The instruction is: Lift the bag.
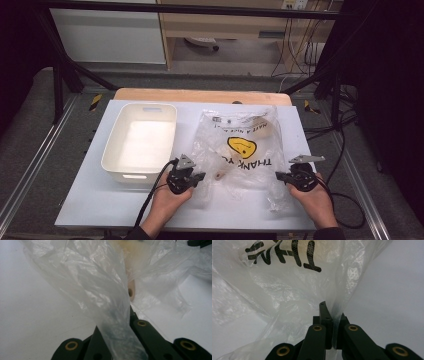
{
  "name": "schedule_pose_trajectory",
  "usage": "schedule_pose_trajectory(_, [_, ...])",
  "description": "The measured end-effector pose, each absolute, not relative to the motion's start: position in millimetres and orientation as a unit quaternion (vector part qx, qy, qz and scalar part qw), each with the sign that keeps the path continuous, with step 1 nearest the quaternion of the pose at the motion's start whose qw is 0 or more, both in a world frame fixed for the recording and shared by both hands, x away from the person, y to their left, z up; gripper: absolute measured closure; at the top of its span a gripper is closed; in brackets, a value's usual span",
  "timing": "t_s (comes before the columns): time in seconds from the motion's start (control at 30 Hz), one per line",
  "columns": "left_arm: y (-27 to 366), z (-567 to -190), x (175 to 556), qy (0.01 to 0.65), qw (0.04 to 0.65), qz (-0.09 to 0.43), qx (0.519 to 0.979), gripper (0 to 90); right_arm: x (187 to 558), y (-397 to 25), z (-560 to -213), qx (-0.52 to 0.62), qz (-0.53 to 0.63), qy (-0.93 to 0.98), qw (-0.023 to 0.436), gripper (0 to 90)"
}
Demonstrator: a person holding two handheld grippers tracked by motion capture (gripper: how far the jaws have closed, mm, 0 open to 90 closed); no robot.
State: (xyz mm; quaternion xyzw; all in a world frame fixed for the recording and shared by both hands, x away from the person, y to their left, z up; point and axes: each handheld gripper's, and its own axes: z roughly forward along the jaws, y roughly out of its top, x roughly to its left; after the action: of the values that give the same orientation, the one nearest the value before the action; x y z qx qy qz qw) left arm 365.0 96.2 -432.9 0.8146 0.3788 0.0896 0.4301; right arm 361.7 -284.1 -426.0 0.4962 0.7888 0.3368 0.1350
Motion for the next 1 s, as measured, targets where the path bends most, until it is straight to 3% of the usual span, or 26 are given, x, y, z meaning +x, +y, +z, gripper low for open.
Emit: schedule_pose_trajectory(1.0, [102, -401, 372, 0.369, 0.442, 0.083, 0.813, 90.0, 376, -274, -376, 0.471, 0.351, 0.796, 0.145, 90.0])
